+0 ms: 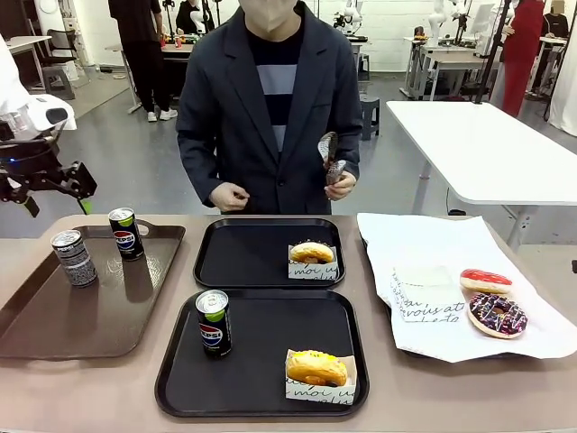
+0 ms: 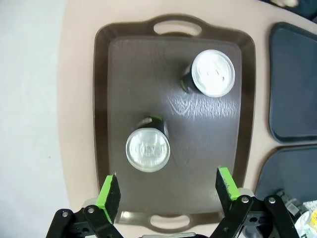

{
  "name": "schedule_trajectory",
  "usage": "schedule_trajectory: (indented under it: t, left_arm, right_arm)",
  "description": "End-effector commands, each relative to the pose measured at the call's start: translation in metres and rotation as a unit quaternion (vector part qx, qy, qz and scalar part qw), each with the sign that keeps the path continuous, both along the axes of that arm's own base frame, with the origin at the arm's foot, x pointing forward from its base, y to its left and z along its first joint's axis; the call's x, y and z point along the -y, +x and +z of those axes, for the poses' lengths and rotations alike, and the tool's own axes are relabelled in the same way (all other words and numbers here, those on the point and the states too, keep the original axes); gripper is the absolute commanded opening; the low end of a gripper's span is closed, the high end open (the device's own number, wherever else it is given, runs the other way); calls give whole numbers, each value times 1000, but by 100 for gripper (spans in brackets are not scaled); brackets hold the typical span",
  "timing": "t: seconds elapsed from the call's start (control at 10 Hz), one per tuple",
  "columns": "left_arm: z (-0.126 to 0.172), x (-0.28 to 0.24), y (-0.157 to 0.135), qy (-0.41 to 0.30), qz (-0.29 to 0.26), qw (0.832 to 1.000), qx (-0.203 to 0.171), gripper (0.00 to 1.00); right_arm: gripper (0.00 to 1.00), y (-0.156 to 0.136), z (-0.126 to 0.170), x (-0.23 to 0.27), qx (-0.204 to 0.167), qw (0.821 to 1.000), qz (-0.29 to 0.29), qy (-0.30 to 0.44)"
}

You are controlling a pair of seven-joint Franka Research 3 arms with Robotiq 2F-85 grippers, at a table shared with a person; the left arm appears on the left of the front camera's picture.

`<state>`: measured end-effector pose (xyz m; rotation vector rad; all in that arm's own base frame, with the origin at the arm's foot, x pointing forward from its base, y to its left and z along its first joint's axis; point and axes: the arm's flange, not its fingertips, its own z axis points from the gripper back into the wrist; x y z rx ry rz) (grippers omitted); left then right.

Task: Set up donuts and drinks on trays.
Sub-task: Pick up one Pepsi coke from the Handle tray and place it on the Flat Tray without a Pepsi coke.

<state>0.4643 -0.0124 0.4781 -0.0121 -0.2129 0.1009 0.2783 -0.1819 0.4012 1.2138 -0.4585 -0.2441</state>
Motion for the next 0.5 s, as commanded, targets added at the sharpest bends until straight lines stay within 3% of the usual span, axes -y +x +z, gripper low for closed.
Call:
schedule_trajectory:
  t: [0.0,0.4]
  left_arm:
    - [-13,-10,23,12,2,1000,4,100]
    - [-40,-27,40,28,20,999,-17,100]
  right_arm:
    - [100,0,0,0,4,1000,1,4]
    - [100,0,0,0,4,1000,1,4]
